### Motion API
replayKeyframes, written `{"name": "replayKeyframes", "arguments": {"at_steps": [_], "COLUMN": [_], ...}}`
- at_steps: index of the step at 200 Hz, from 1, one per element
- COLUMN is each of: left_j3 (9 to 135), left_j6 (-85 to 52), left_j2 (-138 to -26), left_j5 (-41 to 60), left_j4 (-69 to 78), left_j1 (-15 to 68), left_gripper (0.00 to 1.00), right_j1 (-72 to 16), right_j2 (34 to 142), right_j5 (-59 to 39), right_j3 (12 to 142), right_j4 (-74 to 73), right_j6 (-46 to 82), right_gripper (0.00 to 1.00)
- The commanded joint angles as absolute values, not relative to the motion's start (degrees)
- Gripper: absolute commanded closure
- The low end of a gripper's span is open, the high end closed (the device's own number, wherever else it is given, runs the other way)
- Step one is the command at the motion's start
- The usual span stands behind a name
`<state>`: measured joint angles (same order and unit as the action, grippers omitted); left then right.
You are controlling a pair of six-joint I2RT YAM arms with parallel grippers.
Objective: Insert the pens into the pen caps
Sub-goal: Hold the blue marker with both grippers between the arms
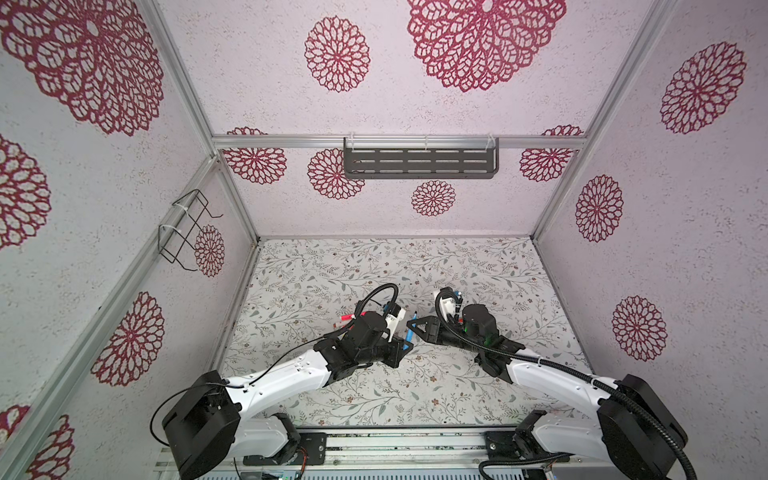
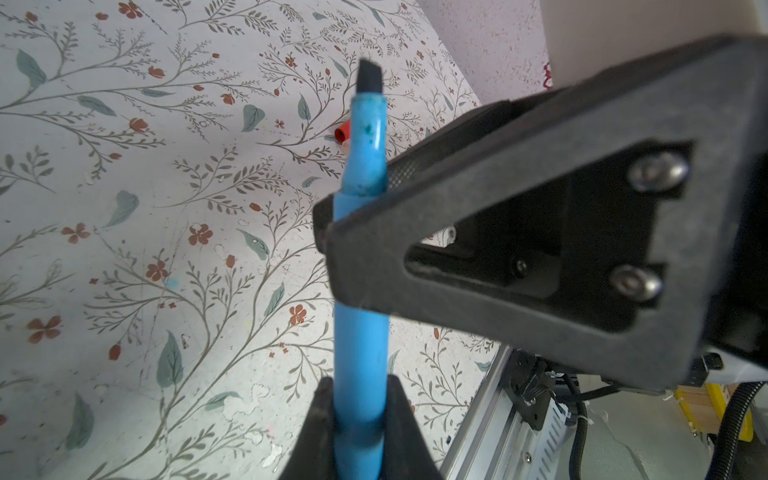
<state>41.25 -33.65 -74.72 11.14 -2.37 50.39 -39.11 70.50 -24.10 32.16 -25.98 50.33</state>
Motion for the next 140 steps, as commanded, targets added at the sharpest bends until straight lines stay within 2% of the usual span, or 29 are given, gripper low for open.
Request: {"name": "replayKeyframes", "arguments": {"at_steps": [1,15,29,43,65,89,118,140], "left_j3": [42.50,42.88,42.97,42.89,42.63,42.54,42.69,42.89], "left_j6": [-32.95,-32.79,-32.82,-32.87,-32.86,-32.94,-33.06,-33.05], "left_j2": [-75.40,-75.52,-75.33,-74.93,-74.62,-74.79,-74.88,-74.88], "left_j5": [11.68,11.30,10.92,10.23,9.33,8.82,8.47,8.34], "left_j4": [-1.59,-2.09,-2.20,-2.20,-2.18,-2.12,-1.67,-1.32], "left_j1": [51.57,51.59,51.60,51.68,51.68,51.77,51.77,51.77], "left_gripper": [1.00,1.00,1.00,0.88,0.68,0.60,0.61,0.72], "right_j1": [-39.29,-39.33,-39.37,-39.37,-39.38,-39.38,-39.55,-39.81], "right_j2": [70.88,70.99,70.82,70.57,70.30,70.79,72.19,73.11], "right_j5": [-24.69,-25.17,-25.20,-25.16,-24.96,-25.17,-25.40,-25.40], "right_j3": [34.62,34.54,34.29,33.76,32.83,31.74,30.43,30.50], "right_j4": [-28.09,-28.55,-29.19,-30.28,-32.74,-36.26,-41.19,-41.77], "right_j6": [50.53,50.61,51.09,51.82,53.26,55.53,58.16,58.52], "right_gripper": [0.79,0.90,0.95,0.99,1.00,1.00,1.00,1.00]}}
